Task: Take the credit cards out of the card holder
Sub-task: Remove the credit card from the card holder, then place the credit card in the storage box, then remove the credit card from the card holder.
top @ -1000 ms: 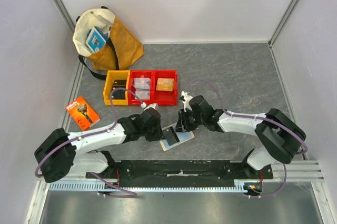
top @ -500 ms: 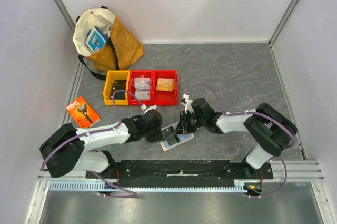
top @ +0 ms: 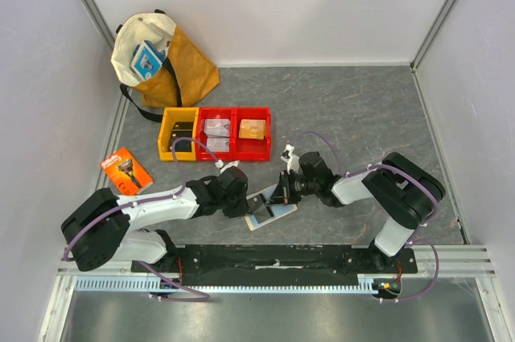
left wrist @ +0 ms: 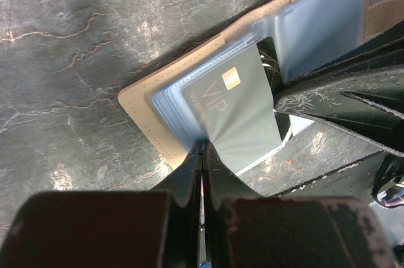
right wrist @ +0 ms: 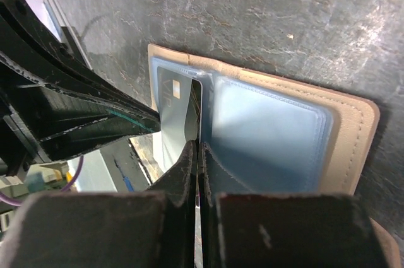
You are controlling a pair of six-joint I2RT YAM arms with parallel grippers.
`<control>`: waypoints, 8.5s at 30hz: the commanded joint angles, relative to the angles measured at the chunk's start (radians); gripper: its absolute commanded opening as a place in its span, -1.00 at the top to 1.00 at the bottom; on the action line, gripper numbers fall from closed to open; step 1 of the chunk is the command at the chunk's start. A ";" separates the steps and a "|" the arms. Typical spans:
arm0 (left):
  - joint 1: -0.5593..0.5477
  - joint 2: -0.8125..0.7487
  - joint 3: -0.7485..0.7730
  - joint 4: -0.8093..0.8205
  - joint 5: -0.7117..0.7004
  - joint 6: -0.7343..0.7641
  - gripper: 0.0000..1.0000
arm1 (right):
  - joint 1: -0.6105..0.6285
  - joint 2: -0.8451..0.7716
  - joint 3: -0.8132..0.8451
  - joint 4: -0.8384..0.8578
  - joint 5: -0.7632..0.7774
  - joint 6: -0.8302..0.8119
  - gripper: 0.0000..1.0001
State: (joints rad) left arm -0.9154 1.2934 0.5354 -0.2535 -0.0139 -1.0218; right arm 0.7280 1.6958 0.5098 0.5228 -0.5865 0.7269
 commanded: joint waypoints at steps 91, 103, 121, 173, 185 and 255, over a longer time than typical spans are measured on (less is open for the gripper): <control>0.018 -0.465 -0.330 1.007 -0.008 0.014 -0.37 | -0.203 -0.559 0.010 0.023 -0.231 0.196 1.00; 0.021 -0.370 -0.296 1.108 -0.006 0.014 0.41 | -0.205 -0.545 -0.011 0.083 -0.260 0.227 1.00; 0.157 -0.538 -0.411 0.981 -0.215 -0.194 0.96 | -0.217 -0.668 0.075 -0.361 0.034 -0.053 -0.63; 0.906 0.095 -0.141 0.909 -0.313 -0.402 0.92 | -0.269 -0.734 0.118 -0.693 0.228 -0.359 -0.96; 0.905 0.074 -0.143 0.821 -0.270 -0.402 0.25 | -0.271 -0.740 0.114 -0.713 0.229 -0.369 -0.96; 0.153 0.009 -0.066 0.097 0.216 0.062 0.52 | 0.024 -0.278 0.070 -0.484 0.286 -0.239 0.19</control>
State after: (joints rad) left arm -0.7506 1.2766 0.4591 -0.1555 0.2150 -0.9318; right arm 0.7444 1.4197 0.5800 0.0002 -0.2577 0.5003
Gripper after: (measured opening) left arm 0.247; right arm 0.447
